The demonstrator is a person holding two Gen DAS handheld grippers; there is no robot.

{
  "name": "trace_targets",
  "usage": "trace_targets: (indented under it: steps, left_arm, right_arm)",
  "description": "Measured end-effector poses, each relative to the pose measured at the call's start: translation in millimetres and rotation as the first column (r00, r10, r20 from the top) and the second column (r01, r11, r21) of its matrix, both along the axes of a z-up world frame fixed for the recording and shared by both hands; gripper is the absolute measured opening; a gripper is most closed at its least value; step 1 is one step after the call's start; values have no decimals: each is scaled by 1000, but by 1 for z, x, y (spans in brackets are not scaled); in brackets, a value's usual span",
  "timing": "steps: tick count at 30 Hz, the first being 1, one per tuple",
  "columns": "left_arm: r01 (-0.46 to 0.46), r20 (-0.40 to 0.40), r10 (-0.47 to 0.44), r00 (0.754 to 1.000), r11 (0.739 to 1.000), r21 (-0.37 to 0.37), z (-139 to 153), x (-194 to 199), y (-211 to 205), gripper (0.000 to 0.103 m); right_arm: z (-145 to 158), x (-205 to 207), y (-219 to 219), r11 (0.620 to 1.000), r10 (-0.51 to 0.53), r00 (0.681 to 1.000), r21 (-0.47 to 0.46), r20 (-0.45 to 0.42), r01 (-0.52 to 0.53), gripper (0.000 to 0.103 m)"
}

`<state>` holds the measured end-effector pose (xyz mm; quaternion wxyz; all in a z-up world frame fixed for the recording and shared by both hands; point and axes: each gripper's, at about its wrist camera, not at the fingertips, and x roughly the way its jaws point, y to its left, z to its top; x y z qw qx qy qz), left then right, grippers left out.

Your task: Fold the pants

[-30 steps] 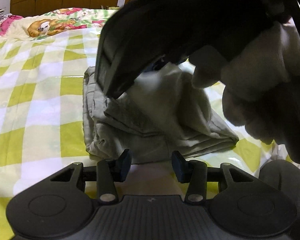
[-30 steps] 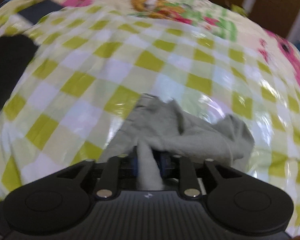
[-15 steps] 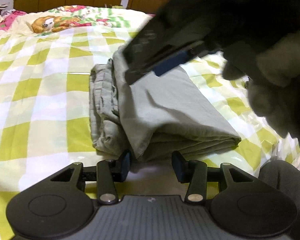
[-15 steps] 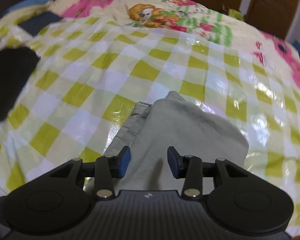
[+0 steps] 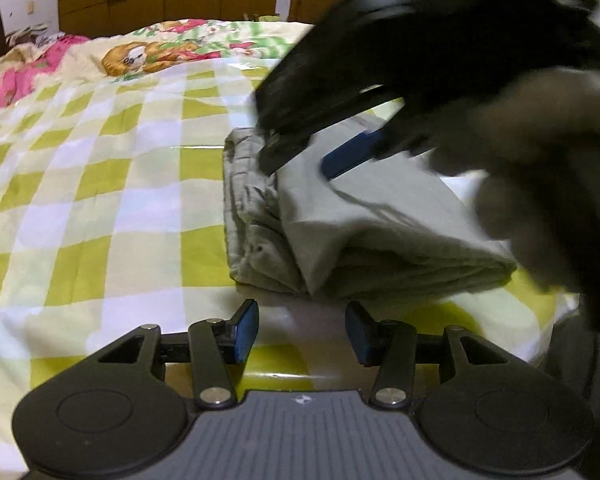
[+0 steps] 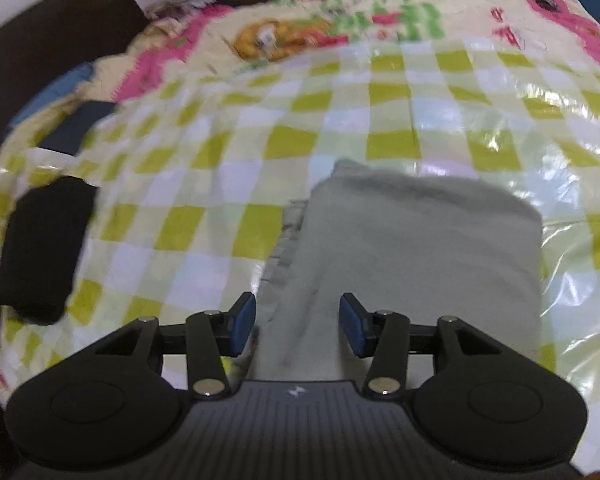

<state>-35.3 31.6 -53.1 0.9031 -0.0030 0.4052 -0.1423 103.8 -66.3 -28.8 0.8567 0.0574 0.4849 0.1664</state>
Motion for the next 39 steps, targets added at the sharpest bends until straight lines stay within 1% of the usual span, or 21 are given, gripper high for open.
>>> trace_targets:
  steps: [1,2,3,4,9,11,12,13,17,19,21,23,26,27,28,32,33,34,35,36,39]
  left_arm:
    - [6,7,-6,1000,1000,8,1,-1,-2,60]
    - [13,14,-13,1000,1000,6,3,-2,-3,60]
    - [16,22,-16,1000,1000,-3,5,-2,-3,60]
    - [18,39,-18,999,1000,-20,9,-3,-2,60]
    - [26,124,-12,992,993,-115,25,-6,5,63]
    - [18,119,-3,993,992,-127,23,-3,6,63]
    - [15,107,-2,994,992,-128,20,-1,7,63]
    - [11,96,1,995,992,-126,18,0,7,63]
    - [-16,81,27,996,991,-132,16,2,13,63]
    - [-19,84,31,996,990,-143,18,1,15,63]
    - [-16,87,30,996,988,-156,20,3,15,63]
    - [7,85,7,996,987,-162,21,7,9,63]
    - [19,79,-10,997,993,-113,21,14,-6,63]
    - [19,77,-11,997,995,-94,19,17,-10,63]
    - [15,66,-10,998,997,-74,16,20,-13,63]
    - [-5,33,7,999,998,-55,9,25,-14,63]
    - [-10,37,12,999,999,-49,9,25,-13,56]
    - [-17,42,19,999,999,-39,9,25,-12,51]
    - [-20,42,21,999,999,-35,8,25,-12,42]
    - [-22,35,23,999,999,-38,7,26,-11,36]
    - [-22,24,24,999,998,-62,6,26,-8,29]
  right_arm:
    - [-5,3,0,1000,-14,1000,3,-13,14,42]
    - [-9,6,-1,999,-32,999,10,-21,33,32]
    - [-11,8,-4,998,-50,998,34,-35,51,11]
    - [-11,9,-8,996,-65,997,58,-46,67,7]
    - [16,4,-9,998,-14,1000,61,4,14,5]
    - [27,7,-3,997,5,1000,71,24,-6,5]
    - [31,9,0,997,18,999,79,31,-21,1]
    - [33,11,6,996,30,999,83,33,-33,1]
    - [25,21,24,998,42,999,50,17,-42,1]
    - [29,16,16,999,19,999,29,44,-20,6]
    - [34,11,8,1000,4,998,-17,69,-3,8]
    - [33,11,0,999,-6,999,-34,48,8,10]
    - [23,20,0,999,-16,1000,-48,9,16,22]
    - [18,23,3,998,-9,1000,-56,-5,9,29]
    - [15,24,6,998,-5,1000,-59,-12,4,32]
    - [2,28,14,995,13,1000,-101,-23,-15,31]
    - [-2,29,13,994,13,1000,-110,-25,-16,27]
    - [-3,29,12,993,15,1000,-114,-27,-18,16]
    - [-5,29,11,993,15,999,-116,-32,-19,10]
    - [-6,27,11,993,20,999,-116,-30,-23,8]
    - [0,20,15,988,53,999,-144,8,-51,5]
